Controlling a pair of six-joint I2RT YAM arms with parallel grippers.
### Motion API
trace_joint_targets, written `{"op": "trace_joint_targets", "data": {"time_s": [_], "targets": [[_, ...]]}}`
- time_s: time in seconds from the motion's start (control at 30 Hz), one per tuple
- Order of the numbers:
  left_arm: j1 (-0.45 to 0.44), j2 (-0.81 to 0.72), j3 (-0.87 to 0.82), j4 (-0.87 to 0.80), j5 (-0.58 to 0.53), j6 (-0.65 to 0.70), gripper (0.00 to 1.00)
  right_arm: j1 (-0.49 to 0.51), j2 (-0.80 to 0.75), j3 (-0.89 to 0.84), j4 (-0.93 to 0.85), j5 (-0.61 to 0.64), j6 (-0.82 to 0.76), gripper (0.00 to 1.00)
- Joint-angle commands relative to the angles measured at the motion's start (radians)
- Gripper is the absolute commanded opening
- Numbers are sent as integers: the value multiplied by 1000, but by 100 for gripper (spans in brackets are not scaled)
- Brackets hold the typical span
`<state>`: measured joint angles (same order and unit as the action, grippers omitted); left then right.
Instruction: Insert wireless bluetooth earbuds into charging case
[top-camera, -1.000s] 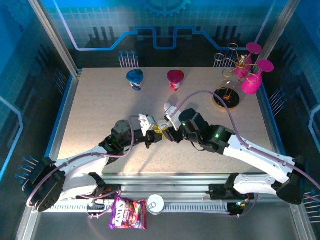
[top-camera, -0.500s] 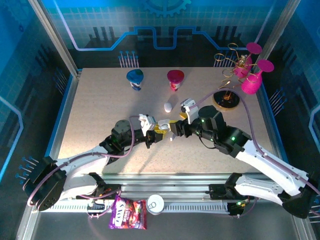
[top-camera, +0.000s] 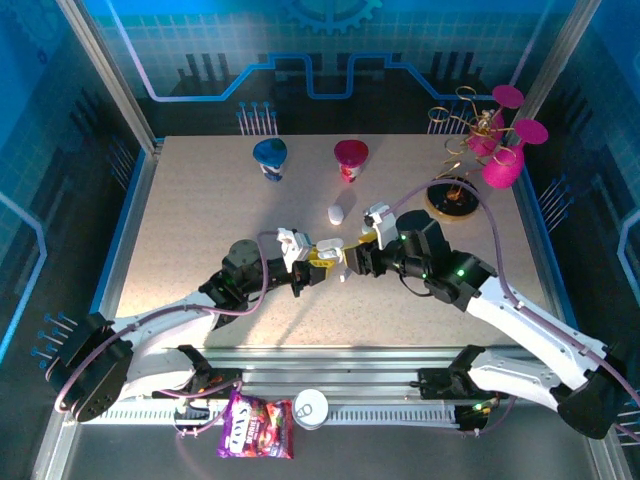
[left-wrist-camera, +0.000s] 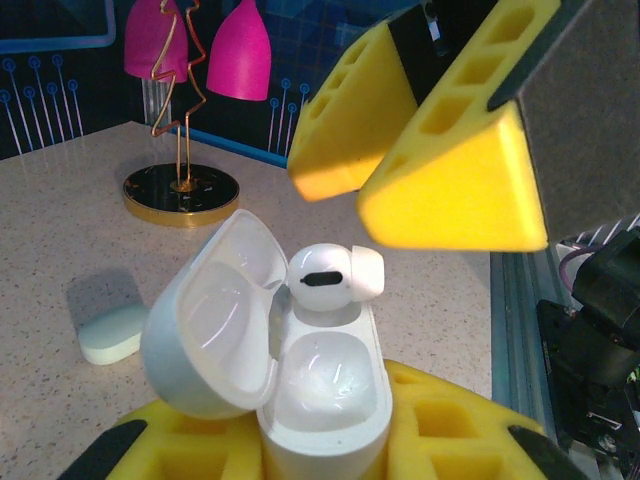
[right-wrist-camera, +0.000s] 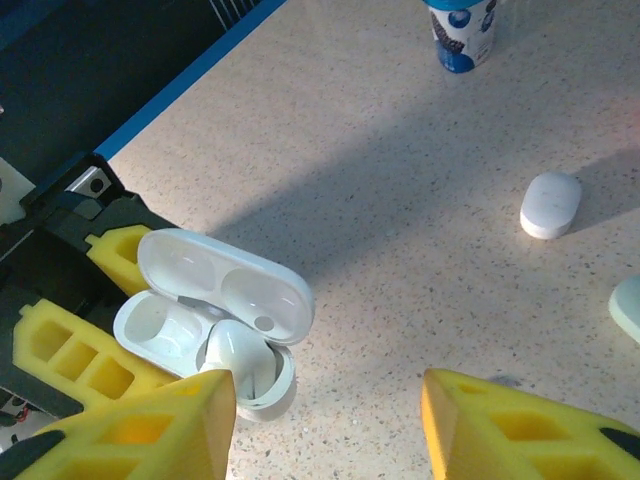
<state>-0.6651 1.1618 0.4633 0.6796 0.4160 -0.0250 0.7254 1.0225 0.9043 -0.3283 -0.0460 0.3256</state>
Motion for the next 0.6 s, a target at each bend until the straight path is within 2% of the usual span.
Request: {"op": "trace_joint_targets", "data": {"time_s": [0.0, 0.57], "targets": [[-3, 2, 14, 34, 16, -4, 0, -6, 4, -10, 6, -43, -3, 52], [-2, -6, 12, 30, 24, -10, 0, 10, 19, 0, 30, -66, -18, 57]]}}
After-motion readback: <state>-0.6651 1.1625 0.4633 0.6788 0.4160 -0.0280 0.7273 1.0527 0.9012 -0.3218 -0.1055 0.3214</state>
